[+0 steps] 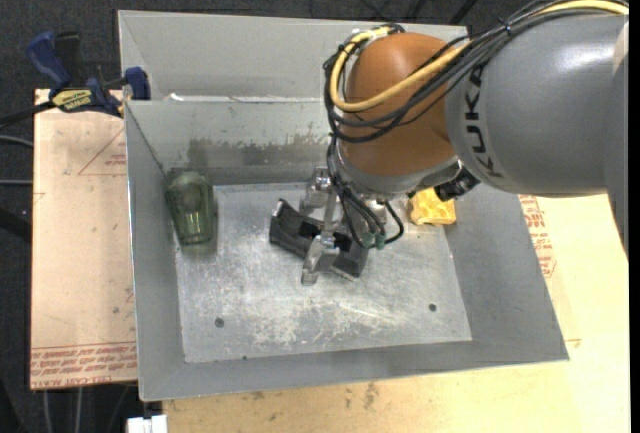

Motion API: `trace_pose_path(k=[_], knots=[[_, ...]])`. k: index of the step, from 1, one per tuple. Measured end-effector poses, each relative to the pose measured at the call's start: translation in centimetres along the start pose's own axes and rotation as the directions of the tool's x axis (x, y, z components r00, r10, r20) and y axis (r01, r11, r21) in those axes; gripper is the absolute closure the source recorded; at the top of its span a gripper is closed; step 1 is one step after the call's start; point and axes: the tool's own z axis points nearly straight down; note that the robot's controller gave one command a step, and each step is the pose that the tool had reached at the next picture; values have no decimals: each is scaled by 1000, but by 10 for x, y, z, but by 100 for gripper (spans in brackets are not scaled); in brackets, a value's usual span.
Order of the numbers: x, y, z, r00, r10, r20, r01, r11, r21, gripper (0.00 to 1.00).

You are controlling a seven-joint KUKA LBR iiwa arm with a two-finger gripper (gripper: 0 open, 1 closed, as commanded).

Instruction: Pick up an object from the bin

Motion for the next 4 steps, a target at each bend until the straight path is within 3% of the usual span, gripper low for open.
trace_pose_path(k=[1,2,3,4], knots=[[10,-30,56,999,39,2,-39,999,-2,0],[-68,-18,114,998,-27,48,27,1000,-4,100],[-68,-18,114,999,-27,47,27,1000,-5,100],[-54,-1,-71,998,-57,-11,57,998,2,100]])
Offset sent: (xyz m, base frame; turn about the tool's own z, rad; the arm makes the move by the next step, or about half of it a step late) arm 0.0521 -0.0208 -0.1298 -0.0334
